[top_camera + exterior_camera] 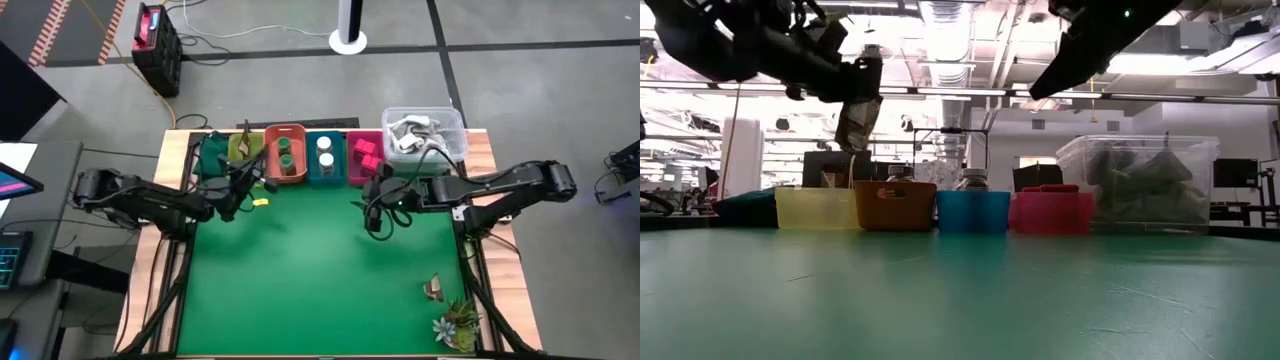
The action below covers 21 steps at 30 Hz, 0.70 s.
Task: Sort spices by type
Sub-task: Put the left orange spice pack into the yellow bin
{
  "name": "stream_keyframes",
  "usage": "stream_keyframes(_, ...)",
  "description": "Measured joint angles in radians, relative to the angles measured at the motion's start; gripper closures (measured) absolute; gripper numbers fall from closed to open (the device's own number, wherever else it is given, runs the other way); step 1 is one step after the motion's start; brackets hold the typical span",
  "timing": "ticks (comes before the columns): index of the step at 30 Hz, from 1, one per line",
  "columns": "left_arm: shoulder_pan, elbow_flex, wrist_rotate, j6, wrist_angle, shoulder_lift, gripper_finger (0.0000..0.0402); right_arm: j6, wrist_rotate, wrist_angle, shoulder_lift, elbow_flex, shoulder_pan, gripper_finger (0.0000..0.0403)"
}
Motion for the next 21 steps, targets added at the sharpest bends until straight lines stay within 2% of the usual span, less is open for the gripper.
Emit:
stream_keyframes(5, 0.102, 0.0, -0.01, 0.023, 0.067, 0.033, 0.0402, -0.023, -0.001, 0.066, 0.005, -0.04, 0.001, 0.0164)
stream_keyframes(10, 0.228, 0.0, -0.007, -0.074, 0.081, 0.104, 0.0402, -0.026, -0.002, 0.074, 0.005, -0.051, 0.001, 0.0164)
stream_keyframes(15, 0.314, 0.0, -0.003, -0.144, 0.1, 0.217, 0.0401, -0.026, -0.005, 0.075, 0.005, -0.051, 0.019, 0.0164)
stream_keyframes(21, 0.377, 0.0, 0.032, -0.159, 0.234, 0.373, 0.0401, -0.026, -0.006, 0.083, 0.005, -0.051, 0.039, 0.0164)
